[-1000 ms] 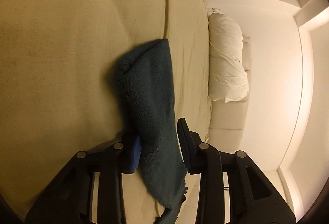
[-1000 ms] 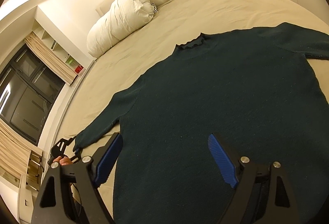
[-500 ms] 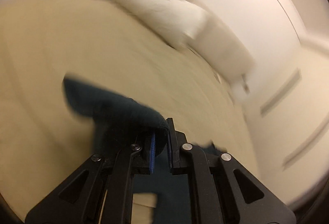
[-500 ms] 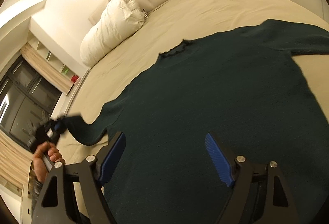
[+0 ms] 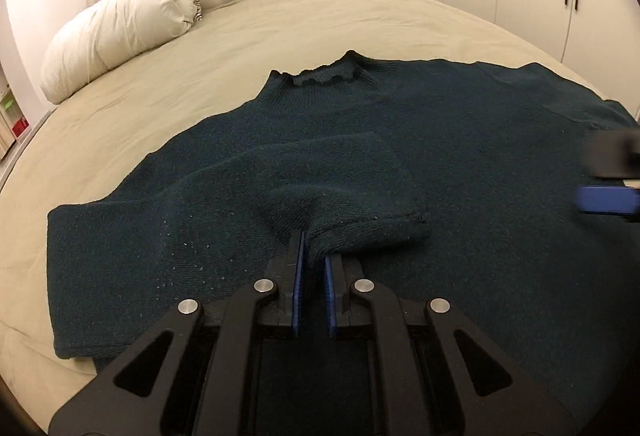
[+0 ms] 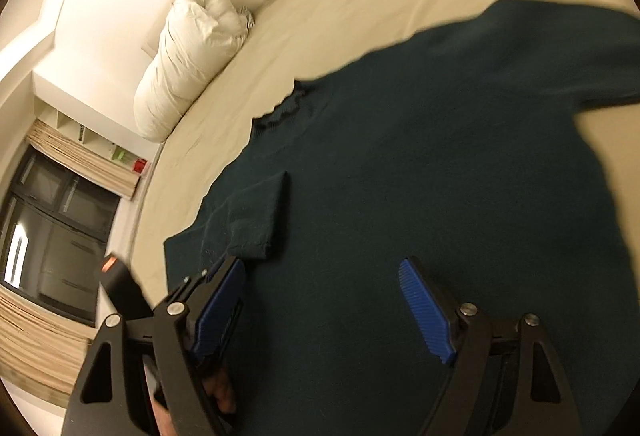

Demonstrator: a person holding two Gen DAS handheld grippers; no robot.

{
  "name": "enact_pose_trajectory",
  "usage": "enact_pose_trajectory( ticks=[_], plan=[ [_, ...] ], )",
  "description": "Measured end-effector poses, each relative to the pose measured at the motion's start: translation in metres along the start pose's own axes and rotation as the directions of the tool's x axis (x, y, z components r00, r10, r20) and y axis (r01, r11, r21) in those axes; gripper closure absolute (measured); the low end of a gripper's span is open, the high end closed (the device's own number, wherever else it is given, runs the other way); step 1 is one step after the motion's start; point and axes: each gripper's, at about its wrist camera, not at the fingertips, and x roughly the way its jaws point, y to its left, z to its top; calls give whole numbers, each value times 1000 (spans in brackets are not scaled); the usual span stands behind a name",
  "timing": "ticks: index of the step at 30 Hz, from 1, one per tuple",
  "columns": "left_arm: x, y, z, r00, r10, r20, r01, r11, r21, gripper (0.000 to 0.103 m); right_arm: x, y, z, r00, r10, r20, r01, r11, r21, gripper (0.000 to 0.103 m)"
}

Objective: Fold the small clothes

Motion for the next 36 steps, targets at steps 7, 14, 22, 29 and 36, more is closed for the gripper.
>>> enact_pose_trajectory(
  ticks=[7, 14, 22, 29, 36],
  plan=[
    [-19, 20, -13, 994, -102, 37, 105, 988, -109, 95, 81, 29, 23, 971, 137, -198, -124, 989, 78, 21],
    [-54, 27, -39, 983, -165, 78, 178, 964, -198, 95, 121, 57, 34, 958, 103, -268, -95, 995, 41, 55],
    [-109, 33, -61, 972, -189, 137, 223, 927, -302, 95, 101, 60, 52, 977, -7, -212, -16, 994, -107, 94],
    [-148, 83, -96, 965, -134, 227, 232, 842, -487, 95, 66, 29, 82, 987, -92, -128, 77, 990, -121, 94],
    [-158, 182, -90, 979, 40, 202, 109, 729, -676, 95, 58, 0, 84, 987, -117, -111, 106, 989, -103, 94]
  ],
)
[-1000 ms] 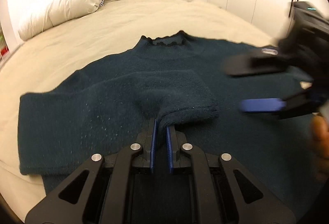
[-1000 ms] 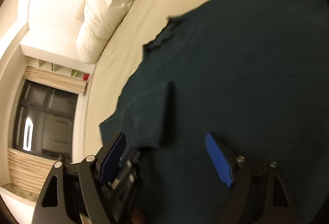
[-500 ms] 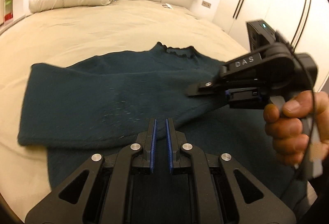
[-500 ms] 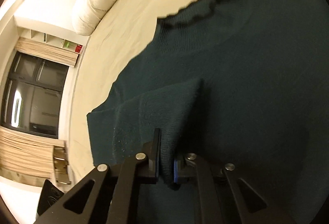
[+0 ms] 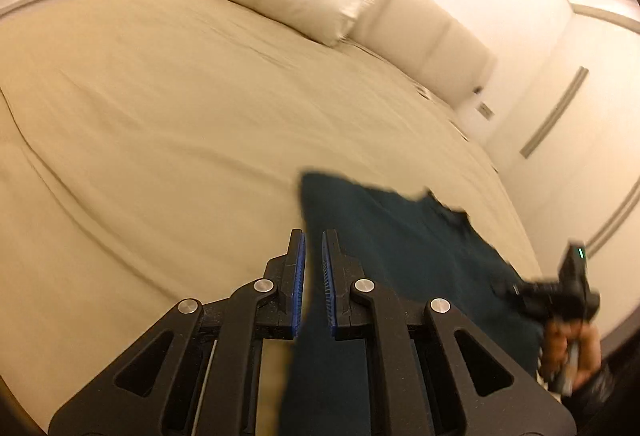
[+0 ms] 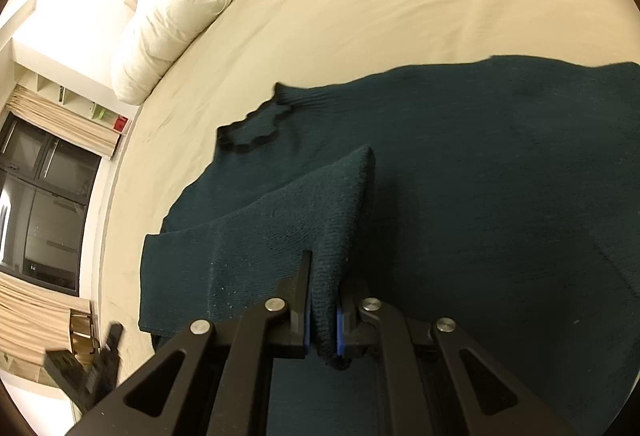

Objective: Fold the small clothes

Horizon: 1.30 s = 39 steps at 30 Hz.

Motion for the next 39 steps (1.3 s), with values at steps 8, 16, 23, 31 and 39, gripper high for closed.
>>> enact_pose_trajectory(
  ticks=[8, 16, 23, 31, 39],
  plan=[
    [40, -40, 41, 998, 20, -61, -8, 982, 188, 95, 2, -15, -1, 999, -33, -7, 33, 999, -11, 94],
    [108, -65, 15, 972, 113, -208, -38, 941, 336, 95, 3, -20, 6, 999, -53, 0, 53, 998, -26, 94],
    [113, -70, 12, 972, 123, -199, -42, 930, 366, 95, -4, -26, 10, 997, -70, 15, 70, 997, -29, 95],
    [88, -34, 61, 985, 119, -128, -82, 963, 257, 95, 2, -24, 10, 995, -96, 4, 96, 993, -74, 94],
    [112, -85, 21, 962, 159, -224, -38, 885, 465, 95, 3, -26, 10, 996, -88, 6, 89, 993, -79, 95]
  ],
)
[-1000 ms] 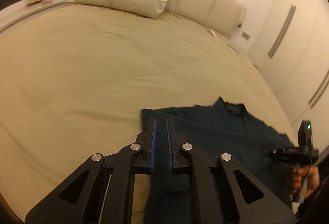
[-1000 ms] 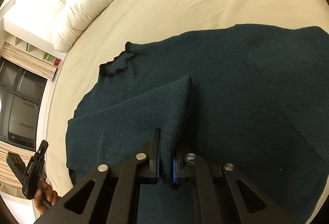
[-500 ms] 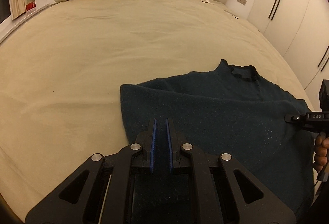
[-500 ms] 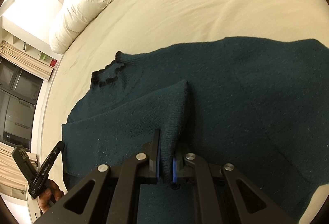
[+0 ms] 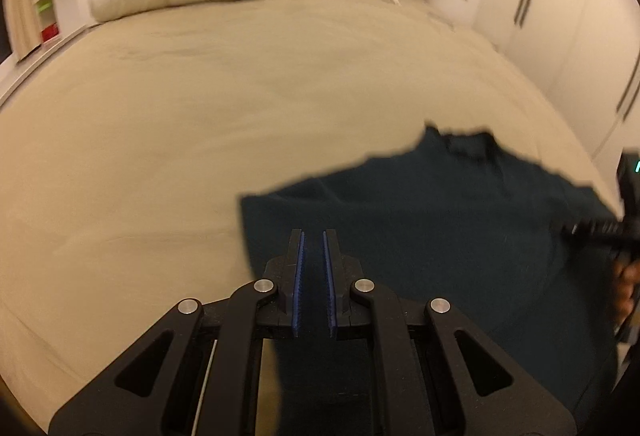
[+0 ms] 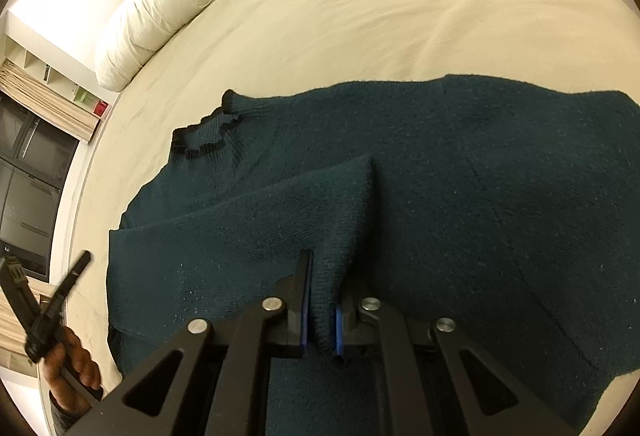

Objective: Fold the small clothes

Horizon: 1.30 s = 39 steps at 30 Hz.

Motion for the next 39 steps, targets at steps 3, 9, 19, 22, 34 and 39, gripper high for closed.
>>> enact_pose_trajectory(
  ticks=[3, 9, 19, 22, 34, 39],
  plan=[
    [34, -18, -16, 994, 65, -87, -58, 995, 77, 95, -1, -7, 0, 999, 35, 3, -35, 999, 17, 95],
    [32, -23, -19, 994, 89, -59, -83, 991, 102, 95, -13, -25, -1, 996, 84, 6, -85, 989, 121, 90],
    [35, -21, -22, 994, 100, -39, -96, 991, 93, 95, -39, 50, -15, 978, 154, 138, -153, 988, -15, 62],
    [35, -18, -23, 995, 88, -36, -85, 993, 85, 95, -1, 53, -15, 970, 236, 64, -237, 972, 5, 53],
    [19, -3, -29, 999, 42, -2, -42, 999, 26, 95, -98, -136, -68, 906, 94, 414, -275, 872, 404, 75],
    [-10, -1, -33, 998, -31, 49, 34, 997, -67, 94, -181, -219, -133, 831, -88, 549, -286, 778, 559, 31]
  ],
)
